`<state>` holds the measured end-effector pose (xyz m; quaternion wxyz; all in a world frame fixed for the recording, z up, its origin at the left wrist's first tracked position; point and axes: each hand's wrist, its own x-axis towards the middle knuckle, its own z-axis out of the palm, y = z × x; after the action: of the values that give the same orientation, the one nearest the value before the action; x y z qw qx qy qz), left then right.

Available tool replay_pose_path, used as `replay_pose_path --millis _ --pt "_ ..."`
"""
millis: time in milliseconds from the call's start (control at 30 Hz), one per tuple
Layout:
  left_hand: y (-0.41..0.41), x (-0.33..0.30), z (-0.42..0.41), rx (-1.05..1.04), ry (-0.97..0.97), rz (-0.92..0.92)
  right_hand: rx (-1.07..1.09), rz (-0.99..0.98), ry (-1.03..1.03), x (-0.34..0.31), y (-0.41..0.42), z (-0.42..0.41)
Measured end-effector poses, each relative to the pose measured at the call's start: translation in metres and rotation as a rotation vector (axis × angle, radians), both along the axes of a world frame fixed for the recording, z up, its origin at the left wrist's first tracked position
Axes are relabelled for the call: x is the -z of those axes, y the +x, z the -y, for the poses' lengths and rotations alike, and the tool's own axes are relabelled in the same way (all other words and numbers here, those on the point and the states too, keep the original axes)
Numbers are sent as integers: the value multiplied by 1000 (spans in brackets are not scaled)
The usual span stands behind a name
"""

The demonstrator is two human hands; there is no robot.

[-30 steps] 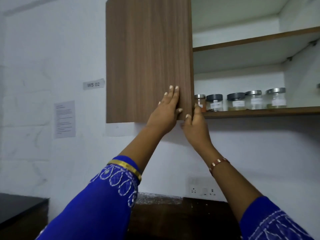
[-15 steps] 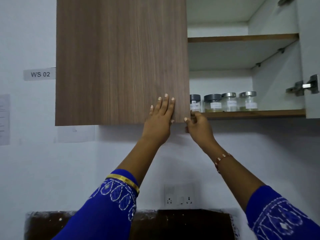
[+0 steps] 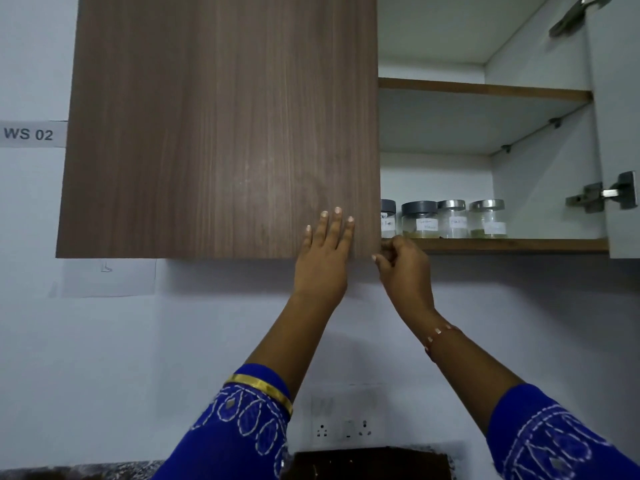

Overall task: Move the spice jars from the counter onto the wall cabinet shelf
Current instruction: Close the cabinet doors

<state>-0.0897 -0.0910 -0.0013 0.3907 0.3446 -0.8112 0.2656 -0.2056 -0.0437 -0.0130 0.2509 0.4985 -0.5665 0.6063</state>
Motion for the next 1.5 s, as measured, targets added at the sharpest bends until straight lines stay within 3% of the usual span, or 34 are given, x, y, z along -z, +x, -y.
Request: replay_pose_path --millis 400,567,667,800,1133,1367,1500 --pt "-5 4 4 52 8 -46 108 -213 75 5 -6 -1" --pt "-7 19 -18 240 221 -101 270 -577 65 11 -14 -38" --pt "-16 26 -38 365 299 -144 395 -652 76 9 -25 -68" --pt "-47 15 -81 565 248 -186 544 -730 110 1 -50 -122" --pt "-175 18 -244 989 185 -77 921 -673 112 -4 -140 -323" --pt "-251 25 -342 1152 189 -59 1206 -595 126 -14 -199 -454" --pt "-282 12 -386 1205 169 -75 1242 -507 64 -18 -224 -498"
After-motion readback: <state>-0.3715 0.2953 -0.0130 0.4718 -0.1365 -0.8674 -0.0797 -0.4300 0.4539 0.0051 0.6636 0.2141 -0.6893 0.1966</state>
